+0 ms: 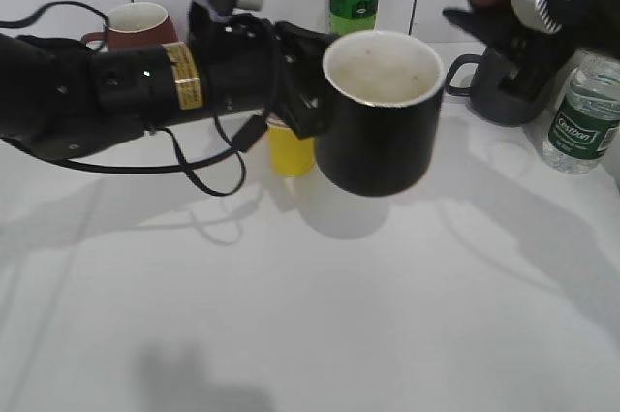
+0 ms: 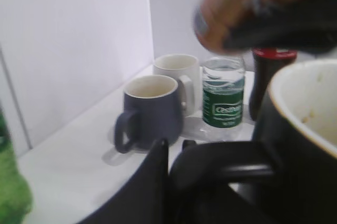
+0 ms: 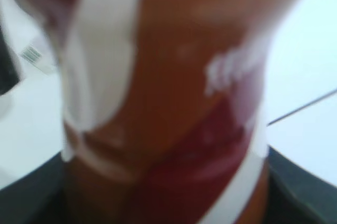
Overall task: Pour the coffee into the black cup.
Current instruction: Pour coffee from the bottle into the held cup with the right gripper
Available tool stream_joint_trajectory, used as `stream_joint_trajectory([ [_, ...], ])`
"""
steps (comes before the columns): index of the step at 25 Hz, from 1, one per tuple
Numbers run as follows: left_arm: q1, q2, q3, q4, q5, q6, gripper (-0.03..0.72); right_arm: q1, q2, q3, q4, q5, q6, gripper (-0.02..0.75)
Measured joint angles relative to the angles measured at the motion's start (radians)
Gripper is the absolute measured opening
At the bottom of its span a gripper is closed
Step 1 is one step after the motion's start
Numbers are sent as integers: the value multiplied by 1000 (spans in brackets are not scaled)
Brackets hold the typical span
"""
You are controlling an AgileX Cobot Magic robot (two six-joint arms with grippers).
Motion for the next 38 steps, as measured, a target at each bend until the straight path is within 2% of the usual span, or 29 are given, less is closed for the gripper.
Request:
stream_joint_trajectory([
  [6, -39, 24, -8, -1, 7, -2, 42, 0, 0, -35, -8, 1, -164, 527],
  [17, -41, 24, -11, 4, 0, -3, 42, 0, 0, -37, -17, 6, -472, 527],
  [26, -41, 24, -12, 23, -23, -25, 42, 0, 0, -37, -18, 6, -590, 527],
  [33, -41, 24, -12, 100, -40, -49, 42, 0, 16, -39, -19, 6, -621, 527],
  [38, -41, 24, -12, 113, -42, -53, 42, 0, 21, -42, -19, 7, -652, 527],
])
